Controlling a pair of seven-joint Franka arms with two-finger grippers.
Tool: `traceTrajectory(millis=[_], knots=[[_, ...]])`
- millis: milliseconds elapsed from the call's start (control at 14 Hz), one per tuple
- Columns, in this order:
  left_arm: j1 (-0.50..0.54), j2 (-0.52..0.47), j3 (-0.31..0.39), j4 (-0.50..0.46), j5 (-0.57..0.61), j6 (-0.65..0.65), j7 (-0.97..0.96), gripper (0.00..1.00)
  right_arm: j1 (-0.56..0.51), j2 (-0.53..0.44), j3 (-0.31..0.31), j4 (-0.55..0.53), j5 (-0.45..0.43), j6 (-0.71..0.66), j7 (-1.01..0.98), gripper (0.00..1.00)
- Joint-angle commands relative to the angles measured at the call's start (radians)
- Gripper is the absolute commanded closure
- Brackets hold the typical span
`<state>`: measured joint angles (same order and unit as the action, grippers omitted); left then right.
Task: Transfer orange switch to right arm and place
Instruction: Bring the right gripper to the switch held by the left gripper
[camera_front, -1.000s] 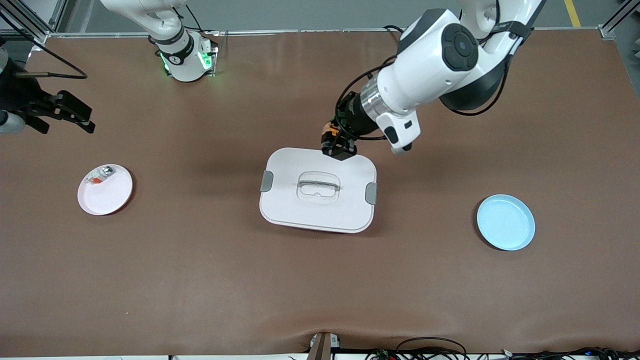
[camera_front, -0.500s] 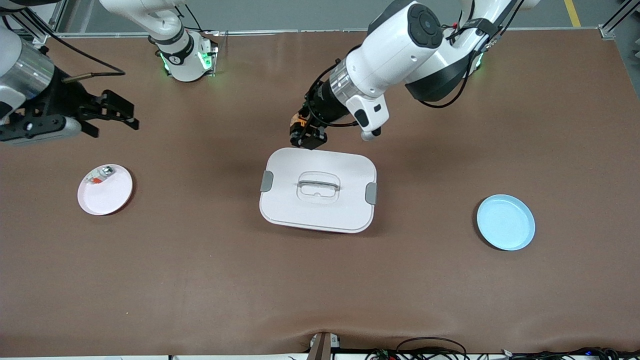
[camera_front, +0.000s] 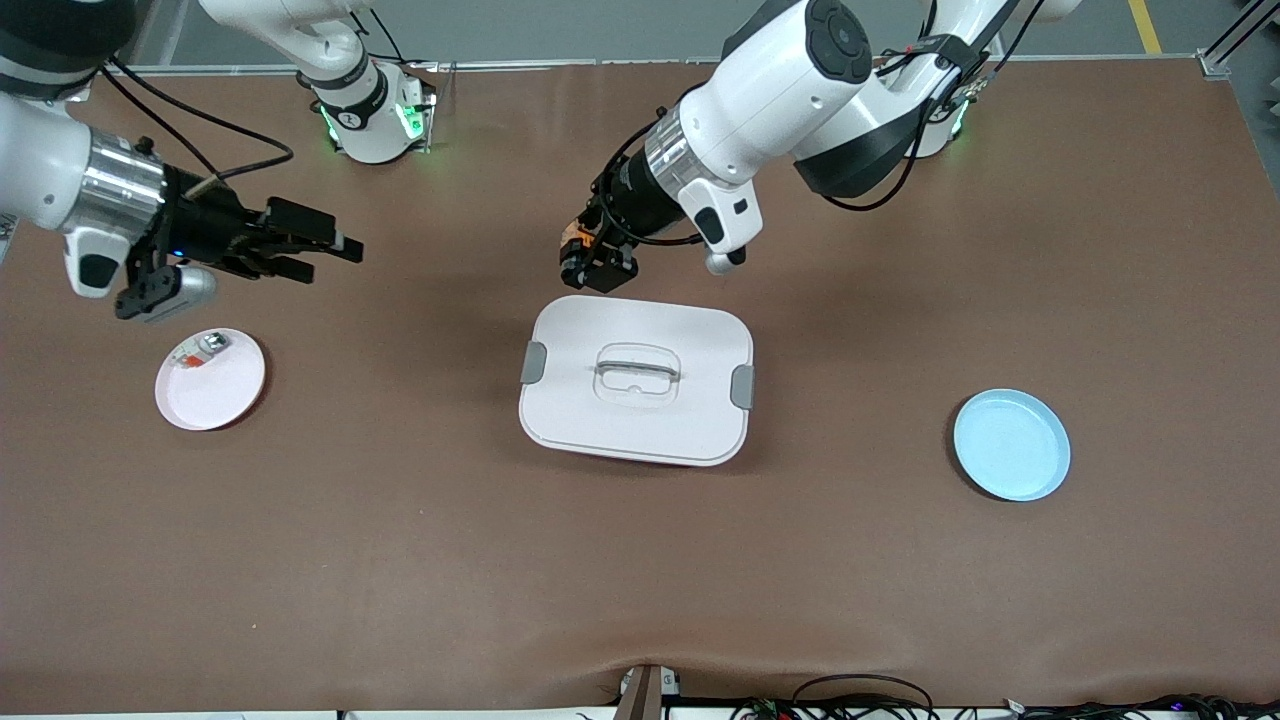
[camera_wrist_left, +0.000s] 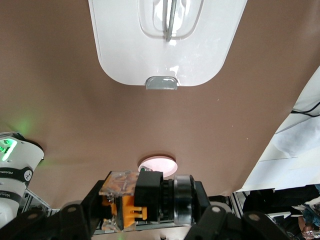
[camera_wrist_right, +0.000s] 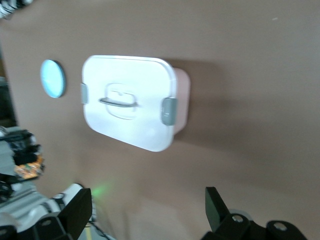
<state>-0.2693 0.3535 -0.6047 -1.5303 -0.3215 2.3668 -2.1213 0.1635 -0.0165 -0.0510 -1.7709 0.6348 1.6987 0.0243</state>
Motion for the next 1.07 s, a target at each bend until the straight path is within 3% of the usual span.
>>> traceTrajectory(millis=[0, 214, 429, 1000], knots=[[-0.028, 0.031, 0.000, 0.021, -0.014, 0.041, -0.002, 0.81, 0.051, -0.042, 0.007, -0.065, 0.068, 0.080, -0.009, 0.00], [-0.042, 0.048, 0.002, 0.021, -0.007, 0.057, 0.000, 0.81, 0.147, -0.083, 0.007, -0.178, 0.163, 0.261, -0.007, 0.00], [-0.045, 0.058, 0.002, 0.025, -0.007, 0.071, 0.000, 0.81, 0.241, -0.082, 0.007, -0.214, 0.169, 0.375, -0.004, 0.00], [-0.048, 0.071, 0.002, 0.036, -0.007, 0.088, 0.001, 0.81, 0.333, -0.077, 0.007, -0.245, 0.223, 0.469, 0.055, 0.00]])
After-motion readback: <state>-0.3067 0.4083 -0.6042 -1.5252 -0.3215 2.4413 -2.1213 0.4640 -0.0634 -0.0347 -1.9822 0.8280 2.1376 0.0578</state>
